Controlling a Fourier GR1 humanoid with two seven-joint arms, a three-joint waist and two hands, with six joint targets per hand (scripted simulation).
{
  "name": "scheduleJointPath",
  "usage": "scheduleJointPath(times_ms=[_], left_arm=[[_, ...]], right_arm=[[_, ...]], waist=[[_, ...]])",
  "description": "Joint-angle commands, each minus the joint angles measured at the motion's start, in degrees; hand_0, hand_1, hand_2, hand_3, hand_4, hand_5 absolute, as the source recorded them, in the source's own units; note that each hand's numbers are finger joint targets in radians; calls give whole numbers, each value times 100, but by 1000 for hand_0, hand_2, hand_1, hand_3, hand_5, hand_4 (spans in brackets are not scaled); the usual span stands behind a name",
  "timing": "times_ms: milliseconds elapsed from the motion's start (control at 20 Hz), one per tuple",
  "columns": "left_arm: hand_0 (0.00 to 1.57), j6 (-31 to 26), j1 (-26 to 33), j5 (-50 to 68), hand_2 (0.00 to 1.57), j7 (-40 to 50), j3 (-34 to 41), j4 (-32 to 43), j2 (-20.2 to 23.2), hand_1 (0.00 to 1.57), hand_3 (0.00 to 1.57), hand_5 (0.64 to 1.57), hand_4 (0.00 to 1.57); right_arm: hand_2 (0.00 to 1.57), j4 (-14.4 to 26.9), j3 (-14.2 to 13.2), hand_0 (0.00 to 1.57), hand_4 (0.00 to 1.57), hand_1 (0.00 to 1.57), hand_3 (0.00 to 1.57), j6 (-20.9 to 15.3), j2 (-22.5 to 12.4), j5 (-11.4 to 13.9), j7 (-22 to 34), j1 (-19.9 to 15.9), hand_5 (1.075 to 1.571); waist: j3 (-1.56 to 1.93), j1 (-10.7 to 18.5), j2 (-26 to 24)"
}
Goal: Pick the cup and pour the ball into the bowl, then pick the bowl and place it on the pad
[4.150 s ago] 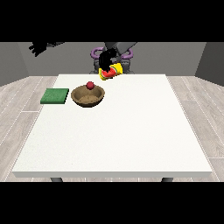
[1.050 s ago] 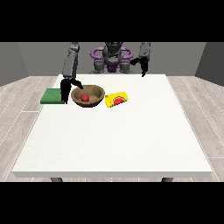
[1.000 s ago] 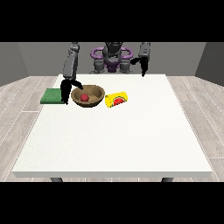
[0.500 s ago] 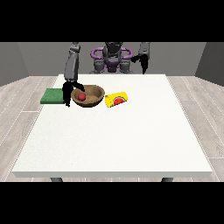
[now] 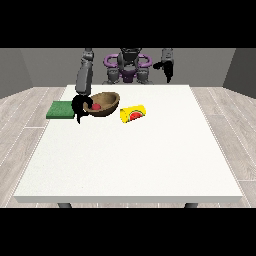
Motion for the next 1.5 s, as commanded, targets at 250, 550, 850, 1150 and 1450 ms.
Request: scheduleJointPath(times_ms=[250,550,850,1150,1450], left_arm=[[0,-233,280,269,0,78,168,151,53,0,0,1360,1095],[0,-66,330,286,0,-189,588,886,41,0,0,1357,1148],[0,-255,483,486,0,-353,918,1296,131,0,0,1351,1161],[0,-85,829,309,0,-1158,807,1865,-180,0,0,1347,1176],[0,45,555,113,0,-1042,659,1733,-430,0,0,1345,1177]], right_arm=[[1571,309,-72,1571,931,1571,1465,-730,-449,-148,1476,-365,1491],[1571,42,175,1571,931,1571,1270,-727,-1039,-55,2360,-573,1499],[1571,-87,319,1571,938,1571,1113,-572,-1169,-54,2648,-209,1489],[1571,-339,274,1571,962,1571,1295,-270,-1349,-251,2786,61,1498],[1571,-23,-41,1571,953,1571,871,390,-1887,-554,2647,233,1502]], waist=[[219,-20,-410],[216,-604,-844],[218,-911,-1207],[218,-1042,-1260],[222,-890,-869]])
